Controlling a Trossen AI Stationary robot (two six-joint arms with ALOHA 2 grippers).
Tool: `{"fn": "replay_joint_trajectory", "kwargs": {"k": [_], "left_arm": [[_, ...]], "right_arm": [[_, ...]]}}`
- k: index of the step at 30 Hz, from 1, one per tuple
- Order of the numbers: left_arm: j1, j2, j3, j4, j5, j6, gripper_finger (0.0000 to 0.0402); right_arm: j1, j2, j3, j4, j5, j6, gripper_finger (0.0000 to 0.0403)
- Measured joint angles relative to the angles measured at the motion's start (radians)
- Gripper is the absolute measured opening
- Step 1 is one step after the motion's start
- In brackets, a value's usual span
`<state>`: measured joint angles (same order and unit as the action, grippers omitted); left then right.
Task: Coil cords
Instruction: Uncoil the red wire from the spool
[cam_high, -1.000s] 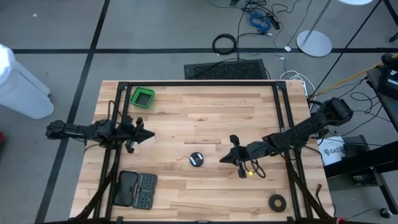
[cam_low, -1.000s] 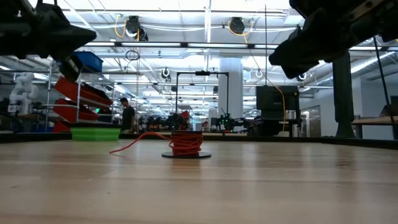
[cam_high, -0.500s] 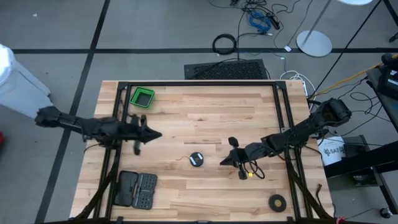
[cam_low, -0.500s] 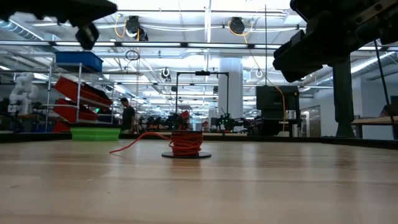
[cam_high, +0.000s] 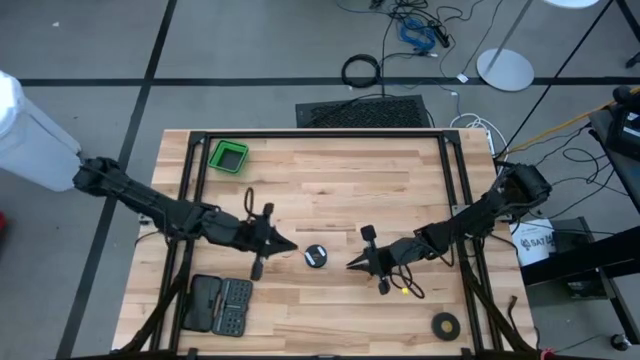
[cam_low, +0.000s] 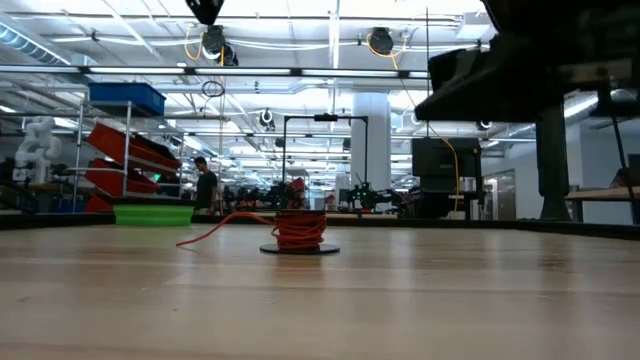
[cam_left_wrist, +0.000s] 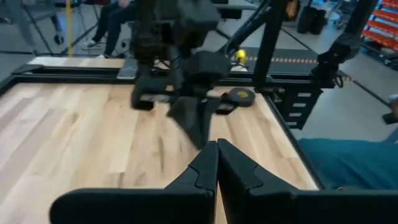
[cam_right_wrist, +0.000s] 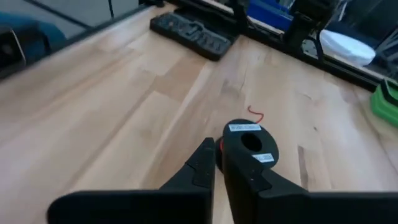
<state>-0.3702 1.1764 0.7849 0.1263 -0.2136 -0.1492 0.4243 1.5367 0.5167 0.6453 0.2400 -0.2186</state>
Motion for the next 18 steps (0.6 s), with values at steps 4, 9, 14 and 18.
{"fn": "replay_joint_trajectory", "kwargs": {"k": [4,9,14,18], "left_arm": [[-0.019,0.048,0.010,0.000,0.003,-0.045,0.0013],[-0.038,0.117,0.010,-0.006,0.007,-0.157,0.0013],[-0.038,0.168,0.010,-0.004,0.007,-0.151,0.0013],[-0.038,0.179,0.010,-0.006,0.007,-0.157,0.0013]], "right_arm": [[-0.014,0.052,0.000,0.012,0.001,-0.084,0.0046],[-0.038,0.119,0.011,0.040,0.005,-0.222,0.0074],[-0.050,0.202,0.080,0.039,-0.004,-0.363,0.0097],[-0.054,0.264,0.156,0.019,0.021,-0.427,0.0115]]}}
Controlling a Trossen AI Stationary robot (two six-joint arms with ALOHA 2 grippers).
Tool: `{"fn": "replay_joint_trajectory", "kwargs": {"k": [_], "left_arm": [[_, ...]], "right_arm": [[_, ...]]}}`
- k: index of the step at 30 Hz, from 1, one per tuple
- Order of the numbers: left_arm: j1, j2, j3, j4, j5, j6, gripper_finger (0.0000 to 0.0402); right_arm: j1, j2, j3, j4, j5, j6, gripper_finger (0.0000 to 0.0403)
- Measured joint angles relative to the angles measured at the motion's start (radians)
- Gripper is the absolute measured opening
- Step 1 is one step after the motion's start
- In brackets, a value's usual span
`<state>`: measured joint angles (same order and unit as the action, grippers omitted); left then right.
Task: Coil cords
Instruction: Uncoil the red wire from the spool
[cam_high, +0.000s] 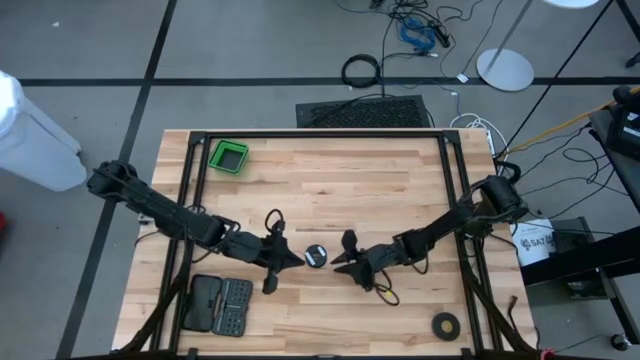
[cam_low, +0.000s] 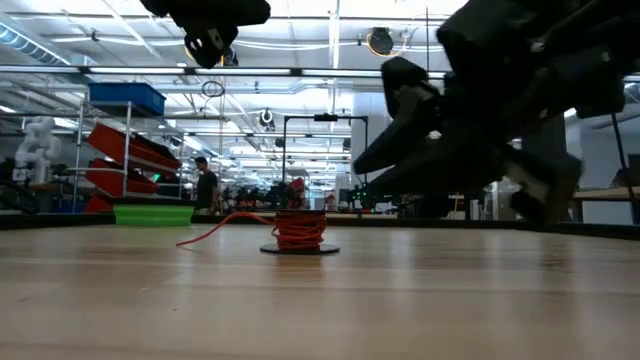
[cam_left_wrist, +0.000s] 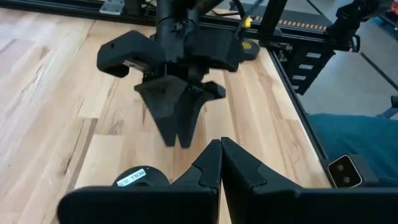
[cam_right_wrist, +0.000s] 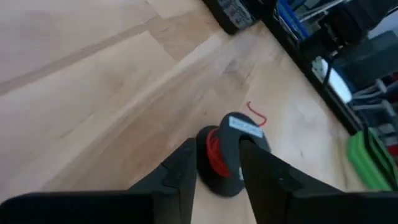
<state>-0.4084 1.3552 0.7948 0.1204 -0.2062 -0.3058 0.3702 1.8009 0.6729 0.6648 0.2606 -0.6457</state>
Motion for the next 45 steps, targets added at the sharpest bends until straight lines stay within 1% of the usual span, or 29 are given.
{"fn": "replay_joint_trajectory", "kwargs": {"k": [3,9,15,18,20,37,40,43,45], "left_arm": [[0.000,0.000,0.000,0.001,0.000,0.000,0.0013],[0.000,0.000,0.000,0.002,0.000,-0.001,0.0013],[0.000,0.000,0.000,0.003,0.000,-0.002,0.0013],[0.000,0.000,0.000,0.003,0.000,-0.002,0.0013],[0.000,0.000,0.000,0.003,0.000,-0.002,0.0013],[0.000,-0.001,0.000,0.005,0.000,-0.002,0.0013],[0.000,-0.001,0.000,0.006,0.000,-0.002,0.0013],[0.000,-0.001,0.000,0.006,0.000,-0.002,0.0013],[0.000,-0.001,0.000,0.006,0.000,-0.002,0.0013]], "right_arm": [[0.000,0.026,0.042,-0.056,0.057,-0.037,0.0128],[0.000,0.031,0.089,-0.205,0.100,-0.094,0.0147],[0.000,0.032,0.102,-0.222,0.190,-0.180,0.0151],[-0.003,0.032,0.102,-0.221,0.211,-0.238,0.0151],[-0.010,0.032,0.102,-0.221,0.210,-0.261,0.0151],[-0.014,0.031,0.102,-0.197,0.204,-0.305,0.0151],[-0.014,0.032,0.102,-0.193,0.174,-0.324,0.0151],[-0.014,0.061,0.123,-0.184,0.163,-0.342,0.0151],[-0.014,0.103,0.159,-0.202,0.162,-0.348,0.0151]]}}
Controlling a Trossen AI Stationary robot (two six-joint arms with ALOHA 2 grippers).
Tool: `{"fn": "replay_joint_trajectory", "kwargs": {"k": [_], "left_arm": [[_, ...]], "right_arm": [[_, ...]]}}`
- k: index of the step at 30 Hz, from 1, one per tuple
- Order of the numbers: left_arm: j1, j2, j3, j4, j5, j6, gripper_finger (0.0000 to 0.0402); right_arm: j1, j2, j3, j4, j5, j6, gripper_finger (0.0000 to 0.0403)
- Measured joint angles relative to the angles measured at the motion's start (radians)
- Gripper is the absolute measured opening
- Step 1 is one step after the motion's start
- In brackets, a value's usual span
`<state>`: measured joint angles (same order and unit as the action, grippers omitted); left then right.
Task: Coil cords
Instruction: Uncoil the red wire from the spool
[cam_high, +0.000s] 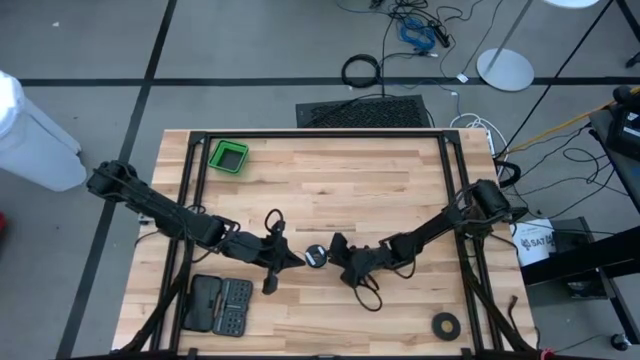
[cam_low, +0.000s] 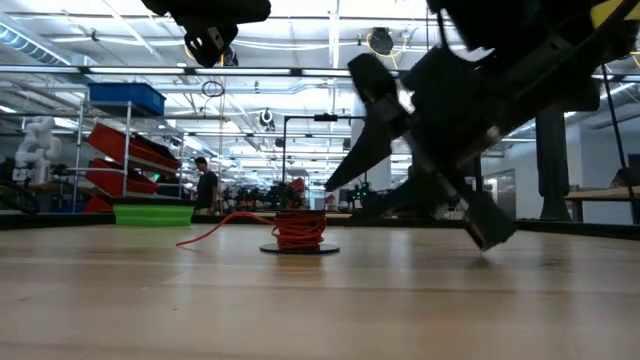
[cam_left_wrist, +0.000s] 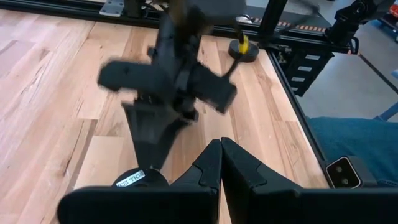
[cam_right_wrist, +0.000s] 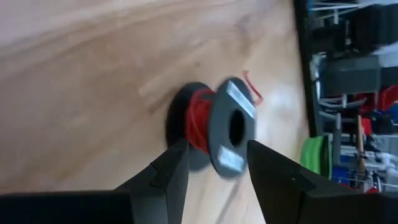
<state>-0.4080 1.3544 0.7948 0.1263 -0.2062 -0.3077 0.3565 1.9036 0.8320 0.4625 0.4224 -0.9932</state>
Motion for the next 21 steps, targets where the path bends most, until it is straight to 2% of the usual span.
{"fn": "replay_joint_trajectory", "kwargs": {"k": [3,8,21], "left_arm": [[0.000,0.000,0.000,0.001,0.000,0.000,0.0013],[0.000,0.000,0.000,0.001,-0.001,-0.002,0.0013],[0.000,0.000,0.000,0.001,-0.004,-0.002,0.0013]], "right_arm": [[0.005,0.058,0.080,-0.068,0.025,-0.044,0.0151],[0.027,0.118,0.187,-0.190,0.180,-0.057,0.0151],[0.038,0.113,0.200,-0.252,0.246,-0.018,0.0140]]}}
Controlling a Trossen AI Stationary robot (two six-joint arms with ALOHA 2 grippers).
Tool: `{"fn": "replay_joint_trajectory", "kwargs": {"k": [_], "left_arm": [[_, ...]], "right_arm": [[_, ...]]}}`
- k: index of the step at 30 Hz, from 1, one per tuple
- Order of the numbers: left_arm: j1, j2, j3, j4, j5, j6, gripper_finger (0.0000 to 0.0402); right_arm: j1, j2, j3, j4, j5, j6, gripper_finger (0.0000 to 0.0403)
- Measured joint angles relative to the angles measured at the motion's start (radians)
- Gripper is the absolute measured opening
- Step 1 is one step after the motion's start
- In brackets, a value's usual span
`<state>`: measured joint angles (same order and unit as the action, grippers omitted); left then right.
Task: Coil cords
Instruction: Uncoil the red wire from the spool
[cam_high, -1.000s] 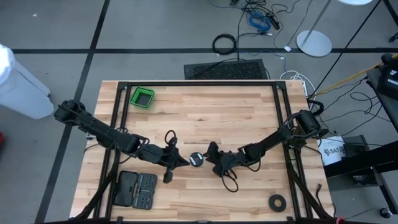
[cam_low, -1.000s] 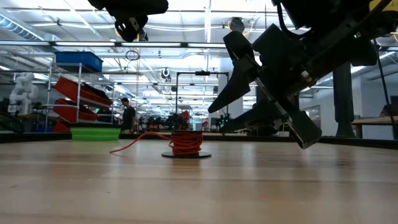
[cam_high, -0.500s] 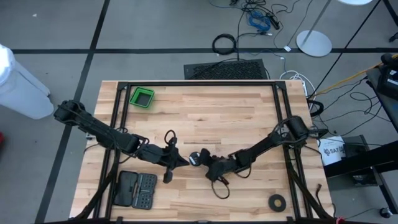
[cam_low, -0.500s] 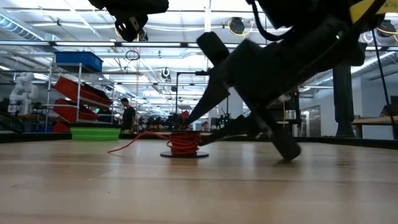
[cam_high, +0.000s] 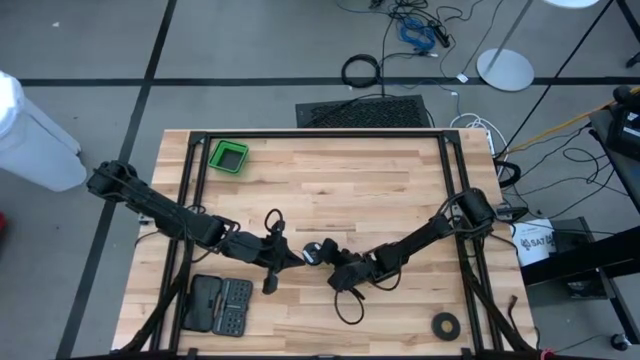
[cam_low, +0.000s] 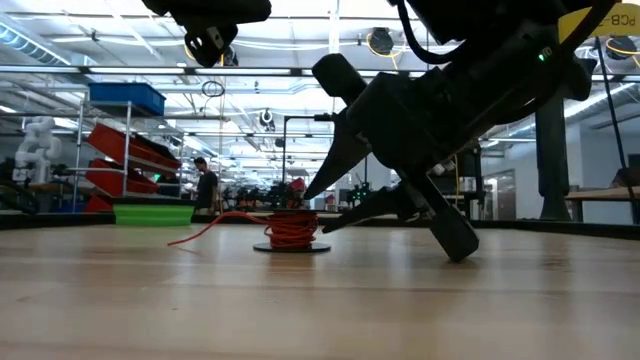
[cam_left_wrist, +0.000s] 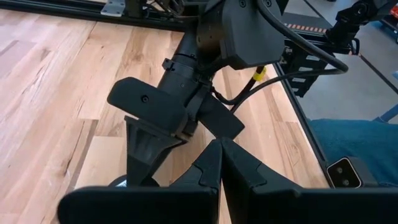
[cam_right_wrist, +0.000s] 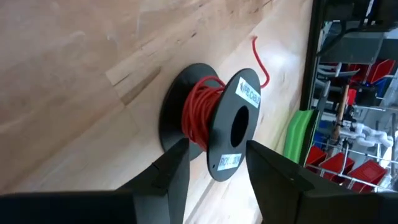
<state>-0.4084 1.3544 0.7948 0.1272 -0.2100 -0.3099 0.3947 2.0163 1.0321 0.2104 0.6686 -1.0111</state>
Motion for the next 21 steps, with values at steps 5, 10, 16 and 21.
{"fn": "replay_joint_trajectory", "kwargs": {"k": [5,10,16,21], "left_arm": [[0.000,0.000,0.000,0.000,0.000,0.000,0.0013],[0.000,0.000,0.000,0.000,0.000,0.000,0.0013],[0.000,0.000,0.000,0.000,0.000,-0.001,0.0013],[0.000,0.000,0.000,0.000,0.000,-0.001,0.0013]], "right_arm": [[0.000,0.000,0.000,0.001,0.019,-0.011,0.0114],[-0.001,0.000,0.000,0.002,0.012,-0.017,0.0087],[-0.001,0.007,0.000,0.004,0.010,-0.024,0.0062],[0.000,0.008,0.000,0.004,0.011,-0.024,0.0018]]}}
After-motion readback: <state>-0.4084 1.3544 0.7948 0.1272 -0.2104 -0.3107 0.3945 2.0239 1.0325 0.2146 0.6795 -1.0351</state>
